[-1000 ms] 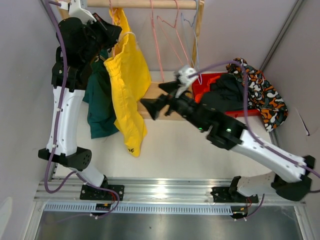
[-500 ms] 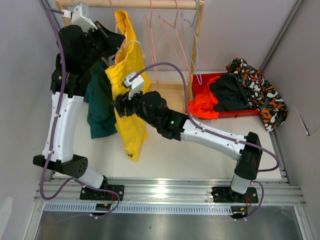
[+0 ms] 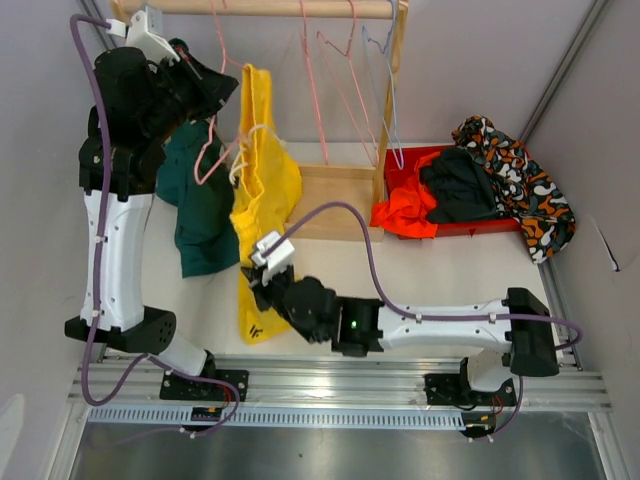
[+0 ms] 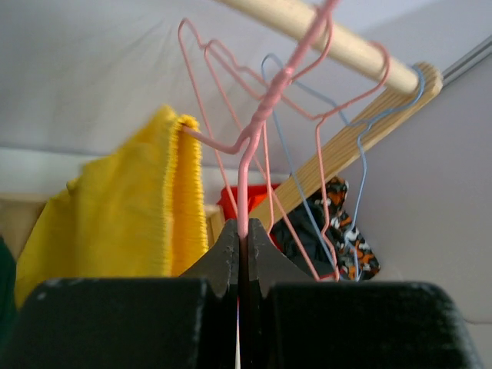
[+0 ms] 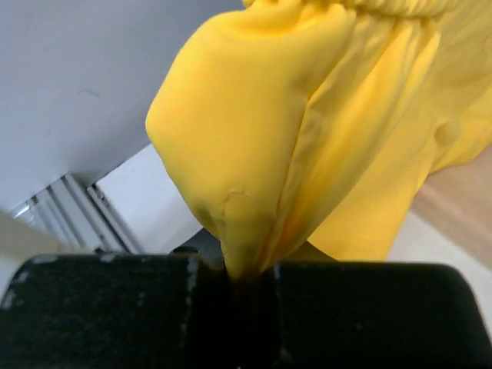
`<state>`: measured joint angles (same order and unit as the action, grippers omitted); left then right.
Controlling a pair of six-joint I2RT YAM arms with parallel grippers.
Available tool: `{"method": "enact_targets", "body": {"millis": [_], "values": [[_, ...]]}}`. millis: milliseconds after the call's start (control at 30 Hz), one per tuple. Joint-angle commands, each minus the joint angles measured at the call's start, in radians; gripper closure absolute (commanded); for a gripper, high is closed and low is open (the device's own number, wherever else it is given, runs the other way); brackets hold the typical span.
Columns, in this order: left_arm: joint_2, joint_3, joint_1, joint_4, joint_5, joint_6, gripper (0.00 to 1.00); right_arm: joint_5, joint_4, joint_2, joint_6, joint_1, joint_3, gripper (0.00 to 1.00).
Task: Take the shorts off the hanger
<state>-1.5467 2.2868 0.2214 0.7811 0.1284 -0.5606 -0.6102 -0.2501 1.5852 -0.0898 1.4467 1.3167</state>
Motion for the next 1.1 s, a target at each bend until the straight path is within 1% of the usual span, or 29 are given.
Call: {"method": "enact_targets", "body": {"millis": [0, 33, 100, 167, 200, 233, 267, 300, 333, 400, 433, 467, 500, 533, 567, 600, 633, 700, 733, 767, 833, 867, 900, 933, 967, 1033, 1067], "values": [[-0.033, 0.065, -0.050, -0.200, 0.019, 0.031, 1.00, -0.118, 0.034, -0.045, -0.080, 0.136, -0.071, 1.00], [-0.035, 0.066, -0.051, -0.201, 0.022, 0.031, 1.00, -0.125, 0.040, -0.042, -0.105, 0.141, -0.070, 1.00], [-0.030, 0.059, -0.051, -0.189, 0.036, 0.025, 1.00, -0.140, 0.029, -0.025, -0.099, 0.139, -0.059, 1.00], [0.003, 0.013, -0.050, -0.171, 0.077, 0.021, 1.00, -0.155, 0.006, -0.002, -0.039, 0.124, -0.030, 1.00], [0.022, -0.003, -0.050, -0.163, 0.100, 0.024, 1.00, -0.157, -0.014, 0.007, -0.013, 0.095, -0.014, 1.00], [0.042, -0.063, -0.050, -0.131, 0.131, 0.028, 1.00, -0.152, -0.015, 0.016, 0.027, 0.072, 0.028, 1.00], [0.066, -0.081, -0.050, -0.112, 0.143, 0.031, 1.00, -0.137, -0.015, 0.025, 0.044, 0.045, 0.053, 1.00], [0.120, -0.102, -0.050, -0.093, 0.157, 0.048, 1.00, -0.107, -0.011, 0.045, 0.059, -0.016, 0.081, 1.00], [0.149, -0.143, -0.050, -0.070, 0.178, 0.057, 1.00, -0.094, -0.009, 0.056, 0.070, -0.052, 0.134, 1.00], [0.236, -0.220, -0.050, -0.004, 0.197, 0.088, 1.00, -0.014, 0.008, 0.082, 0.076, -0.124, 0.180, 1.00], [0.266, -0.234, -0.050, 0.050, 0.192, 0.097, 1.00, 0.007, 0.011, 0.091, 0.071, -0.191, 0.218, 1.00], [0.290, -0.251, -0.050, 0.081, 0.172, 0.103, 1.00, 0.056, 0.018, 0.099, 0.061, -0.222, 0.236, 1.00], [0.309, -0.260, -0.050, 0.110, 0.159, 0.125, 1.00, 0.070, 0.029, 0.107, 0.055, -0.248, 0.248, 1.00], [0.359, -0.280, -0.048, 0.121, 0.145, 0.126, 1.00, 0.075, 0.040, 0.119, 0.048, -0.267, 0.259, 1.00], [0.390, -0.308, -0.048, 0.116, 0.116, 0.125, 1.00, 0.081, 0.052, 0.119, 0.041, -0.293, 0.265, 1.00], [0.411, -0.355, -0.048, 0.122, 0.105, 0.122, 1.00, 0.078, 0.061, 0.118, 0.027, -0.299, 0.254, 1.00], [0.440, -0.371, -0.048, 0.125, 0.103, 0.122, 1.00, 0.070, 0.064, 0.099, 0.015, -0.302, 0.237, 1.00], [0.464, -0.439, -0.048, 0.113, 0.073, 0.122, 1.00, 0.063, 0.067, 0.067, -0.040, -0.299, 0.147, 1.00], [0.486, -0.457, -0.048, 0.081, 0.063, 0.125, 1.00, 0.056, 0.071, 0.017, -0.062, -0.293, 0.109, 1.00], [0.494, -0.493, -0.048, 0.064, 0.051, 0.126, 1.00, 0.018, 0.072, -0.014, -0.079, -0.266, 0.022, 1.00], [0.505, -0.541, -0.048, 0.031, 0.024, 0.131, 1.00, -0.057, 0.071, -0.086, -0.093, -0.217, -0.071, 1.00], [0.513, -0.550, -0.048, 0.008, 0.016, 0.134, 1.00, -0.173, 0.087, -0.164, -0.093, -0.159, -0.115, 1.00], [0.511, -0.556, -0.048, 0.001, 0.005, 0.137, 1.00, -0.233, 0.113, -0.209, -0.100, -0.129, -0.188, 1.00], [0.513, -0.579, -0.048, -0.018, -0.006, 0.139, 1.00, -0.294, 0.142, -0.255, -0.123, -0.103, -0.220, 1.00], [0.511, -0.587, -0.048, -0.028, -0.004, 0.139, 1.00, -0.416, 0.234, -0.354, -0.148, -0.080, -0.246, 1.00], [0.513, -0.611, -0.048, -0.052, 0.002, 0.137, 1.00, -0.508, 0.358, -0.465, -0.204, -0.033, -0.309, 1.00], [0.511, -0.631, -0.048, -0.065, 0.007, 0.134, 1.00, -0.542, 0.490, -0.520, -0.273, -0.025, -0.318, 1.00]]}}
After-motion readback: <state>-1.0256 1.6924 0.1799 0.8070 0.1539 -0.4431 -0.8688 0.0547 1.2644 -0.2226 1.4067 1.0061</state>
